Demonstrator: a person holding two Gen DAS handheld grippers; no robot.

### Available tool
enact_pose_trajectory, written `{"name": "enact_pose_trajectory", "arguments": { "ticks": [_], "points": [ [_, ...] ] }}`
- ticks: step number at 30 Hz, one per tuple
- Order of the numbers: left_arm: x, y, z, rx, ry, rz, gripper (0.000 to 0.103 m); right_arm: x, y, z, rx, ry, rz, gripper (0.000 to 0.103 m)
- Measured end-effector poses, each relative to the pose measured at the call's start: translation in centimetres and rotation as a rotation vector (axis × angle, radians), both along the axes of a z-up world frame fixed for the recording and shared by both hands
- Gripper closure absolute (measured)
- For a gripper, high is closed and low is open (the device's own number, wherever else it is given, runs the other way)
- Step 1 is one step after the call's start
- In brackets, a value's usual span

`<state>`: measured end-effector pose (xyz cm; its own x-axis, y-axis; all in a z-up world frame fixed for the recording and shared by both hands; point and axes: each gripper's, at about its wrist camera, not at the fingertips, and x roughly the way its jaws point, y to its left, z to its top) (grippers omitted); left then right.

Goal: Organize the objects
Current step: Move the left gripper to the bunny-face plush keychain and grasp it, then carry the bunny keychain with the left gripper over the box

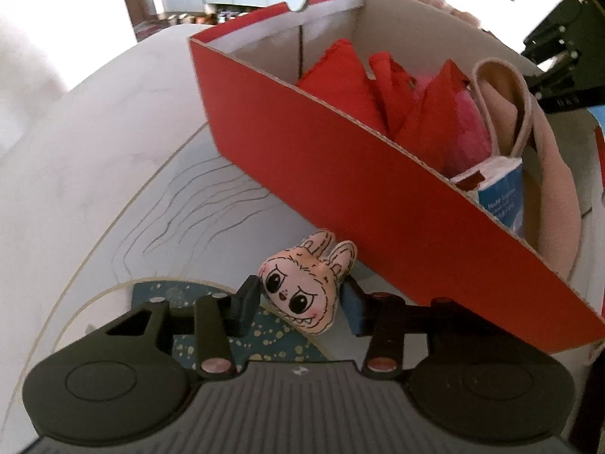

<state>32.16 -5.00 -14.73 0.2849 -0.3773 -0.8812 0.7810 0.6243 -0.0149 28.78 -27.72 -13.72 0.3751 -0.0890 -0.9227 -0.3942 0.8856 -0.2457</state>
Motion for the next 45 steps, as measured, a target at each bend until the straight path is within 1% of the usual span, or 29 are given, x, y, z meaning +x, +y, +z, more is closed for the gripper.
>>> {"name": "enact_pose_trajectory", "arguments": {
  "ticks": [4,9,14,15,19,27,32,37,45],
  "points": [
    [-0.7,0.7,0.9,0.0,-0.019,0.082,0.06,0.0,0.0,0.1,0.005,-0.003,0.005,0.092],
    [-2.2,1.9,3.1,-0.01,-0.031,0.179,0.06,-0.1,-0.1,0.1,0.012,-0.006,0.018,0.092],
    [-4.0,2.0,5.5,-0.006,-0.039,0.252,0.06,-0.2,-0.1,0.0,0.007,-0.007,0.034,0.092],
    [-4.1,1.9,5.6,-0.002,-0.041,0.265,0.06,-0.2,-0.1,0.1,0.009,-0.006,0.036,0.092],
    [-5.5,1.7,7.2,0.014,-0.055,0.3,0.06,-0.3,-0.2,0.0,0.016,-0.007,0.047,0.092],
    [-7.7,-0.3,11.0,-0.013,-0.084,0.343,0.06,-0.3,-0.5,0.3,0.062,0.005,0.051,0.094],
    [-8.3,-2.6,12.4,-0.032,-0.086,0.345,0.06,-0.5,-0.4,0.3,0.075,0.003,0.068,0.094],
    [-8.8,-5.6,12.6,-0.02,-0.081,0.324,0.06,-0.5,-0.4,0.2,0.08,0.001,0.077,0.094],
    [-8.2,-9.7,11.7,0.006,-0.105,0.283,0.06,-0.6,-0.5,0.2,0.084,-0.003,0.082,0.094]
  ]
}}
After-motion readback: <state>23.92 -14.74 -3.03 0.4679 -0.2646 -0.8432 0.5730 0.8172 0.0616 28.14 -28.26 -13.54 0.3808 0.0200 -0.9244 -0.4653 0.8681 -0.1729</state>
